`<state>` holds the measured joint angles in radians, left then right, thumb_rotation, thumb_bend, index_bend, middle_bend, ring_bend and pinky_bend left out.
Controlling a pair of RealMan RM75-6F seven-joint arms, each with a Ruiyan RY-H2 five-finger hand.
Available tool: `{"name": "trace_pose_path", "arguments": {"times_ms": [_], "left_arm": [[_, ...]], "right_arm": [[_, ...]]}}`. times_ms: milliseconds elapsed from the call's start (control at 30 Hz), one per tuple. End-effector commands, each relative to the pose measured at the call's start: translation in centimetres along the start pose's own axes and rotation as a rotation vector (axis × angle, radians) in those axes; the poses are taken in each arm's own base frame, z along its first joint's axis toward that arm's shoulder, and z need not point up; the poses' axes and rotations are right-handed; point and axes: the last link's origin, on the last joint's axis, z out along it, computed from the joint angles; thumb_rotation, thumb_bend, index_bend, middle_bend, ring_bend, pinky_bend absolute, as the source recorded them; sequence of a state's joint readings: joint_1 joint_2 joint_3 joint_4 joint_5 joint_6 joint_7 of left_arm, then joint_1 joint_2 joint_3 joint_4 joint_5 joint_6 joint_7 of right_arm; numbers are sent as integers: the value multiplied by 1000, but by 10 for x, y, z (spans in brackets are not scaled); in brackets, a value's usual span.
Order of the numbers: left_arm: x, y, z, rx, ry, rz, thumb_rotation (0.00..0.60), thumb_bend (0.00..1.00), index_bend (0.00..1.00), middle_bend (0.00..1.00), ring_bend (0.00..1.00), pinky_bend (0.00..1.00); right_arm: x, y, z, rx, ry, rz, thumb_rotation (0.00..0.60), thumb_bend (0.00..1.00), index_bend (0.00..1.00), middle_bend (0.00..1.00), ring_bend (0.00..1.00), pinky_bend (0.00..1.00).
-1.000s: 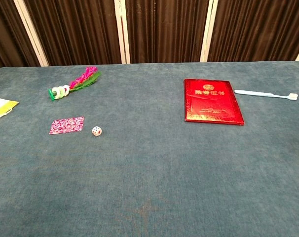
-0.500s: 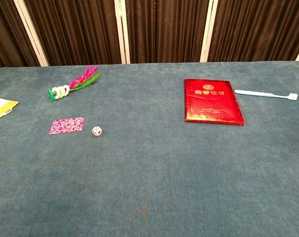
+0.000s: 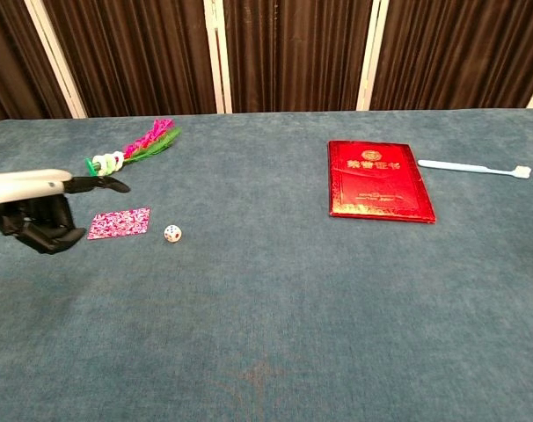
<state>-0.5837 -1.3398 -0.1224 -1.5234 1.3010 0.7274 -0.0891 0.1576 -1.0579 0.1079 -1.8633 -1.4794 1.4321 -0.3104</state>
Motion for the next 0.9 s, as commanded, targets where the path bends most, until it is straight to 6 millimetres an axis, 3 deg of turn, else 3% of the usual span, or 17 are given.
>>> {"name": "trace_pose_path", "arguments": {"times_ms": [33, 433, 900], "left_arm": [[-6, 8, 9, -17, -31, 6, 600, 669, 0, 955, 948, 1000], [-19, 28, 28, -30, -96, -6, 600, 670, 0, 955, 947, 1000], [-29, 28, 31, -3, -159, -47, 600, 670, 0, 955, 947, 1000]], "right_arm": [[1, 4, 2, -11, -3, 15, 600, 0, 0, 0, 0, 0], [5, 9, 1, -20, 4, 31, 600, 0, 0, 0, 0, 0], [8, 11, 0, -24, 10, 36, 600, 0, 0, 0, 0, 0]]}}
